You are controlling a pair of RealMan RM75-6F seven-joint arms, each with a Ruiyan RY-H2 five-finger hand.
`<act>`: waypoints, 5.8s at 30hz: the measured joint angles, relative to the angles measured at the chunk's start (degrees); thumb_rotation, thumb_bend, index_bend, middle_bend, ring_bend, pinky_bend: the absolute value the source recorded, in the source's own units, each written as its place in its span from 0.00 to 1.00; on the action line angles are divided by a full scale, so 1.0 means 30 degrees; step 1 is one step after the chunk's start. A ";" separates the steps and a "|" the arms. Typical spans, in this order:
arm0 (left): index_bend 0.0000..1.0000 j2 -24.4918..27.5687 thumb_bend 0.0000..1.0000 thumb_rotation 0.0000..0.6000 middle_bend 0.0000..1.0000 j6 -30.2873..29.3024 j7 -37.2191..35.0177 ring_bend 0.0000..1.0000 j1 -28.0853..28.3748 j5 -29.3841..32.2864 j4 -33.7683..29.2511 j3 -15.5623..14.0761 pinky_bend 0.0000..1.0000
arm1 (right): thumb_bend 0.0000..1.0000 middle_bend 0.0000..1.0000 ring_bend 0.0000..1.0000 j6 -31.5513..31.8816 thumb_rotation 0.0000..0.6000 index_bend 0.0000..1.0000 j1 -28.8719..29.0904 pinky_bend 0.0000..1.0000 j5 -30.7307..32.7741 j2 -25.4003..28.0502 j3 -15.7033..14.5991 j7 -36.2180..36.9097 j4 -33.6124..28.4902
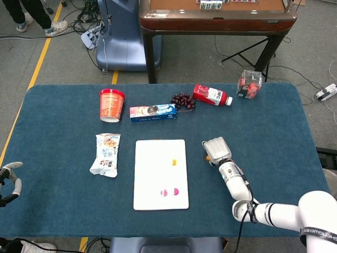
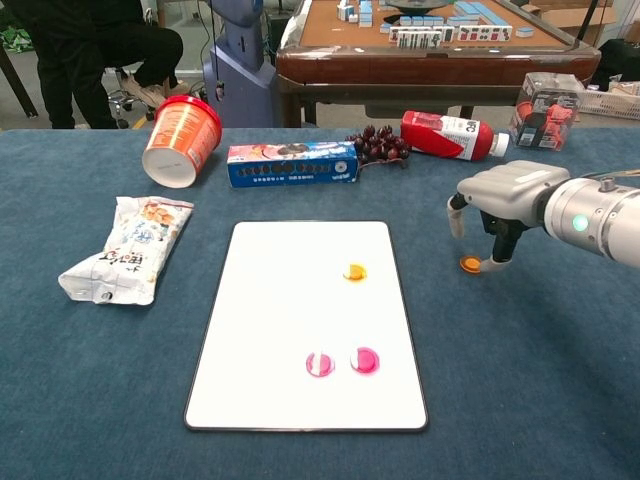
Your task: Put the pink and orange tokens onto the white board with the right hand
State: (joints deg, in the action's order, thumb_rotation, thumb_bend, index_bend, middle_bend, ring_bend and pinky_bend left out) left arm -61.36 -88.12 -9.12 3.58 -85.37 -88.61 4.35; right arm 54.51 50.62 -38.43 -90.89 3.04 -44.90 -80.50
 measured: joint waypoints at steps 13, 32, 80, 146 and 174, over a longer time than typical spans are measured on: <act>0.37 0.0031 0.52 1.00 0.62 0.0049 -0.0100 0.46 0.0010 0.0070 0.0010 0.0008 0.54 | 0.20 1.00 1.00 -0.0675 1.00 0.41 -0.0039 1.00 0.0205 -0.0660 -0.0099 0.0037 0.0903; 0.37 0.0034 0.52 1.00 0.62 0.0036 -0.0072 0.46 0.0009 0.0075 0.0001 0.0003 0.54 | 0.24 1.00 1.00 -0.0602 1.00 0.52 -0.0155 1.00 -0.0040 -0.0598 -0.0010 0.0091 0.0741; 0.37 0.0267 0.52 1.00 0.62 -0.0186 -0.0805 0.46 -0.0189 0.0258 0.0068 0.0137 0.54 | 0.24 1.00 1.00 0.1568 1.00 0.52 0.4841 1.00 0.3648 -0.3234 0.2686 -0.4649 -0.1699; 0.37 -0.0784 0.52 1.00 0.60 -0.0553 0.0373 0.45 0.0278 -0.1911 0.0901 -0.0437 0.54 | 0.13 0.55 0.56 0.5770 1.00 0.38 -0.0128 0.60 -0.4649 0.5167 -0.0971 -0.0330 -0.8471; 0.37 -0.1825 0.52 1.00 0.60 -0.0526 0.0748 0.45 0.0907 -0.2814 0.1827 -0.0909 0.54 | 0.13 0.50 0.47 1.4725 1.00 0.42 -1.2766 0.46 -1.4637 0.6944 -0.4347 1.0688 -0.2984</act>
State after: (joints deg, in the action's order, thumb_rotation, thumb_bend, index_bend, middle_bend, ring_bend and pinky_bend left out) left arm -66.83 -89.70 -6.88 6.30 -93.81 -83.13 1.63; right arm 98.68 12.33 -82.34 -70.05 -10.00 -12.84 -89.45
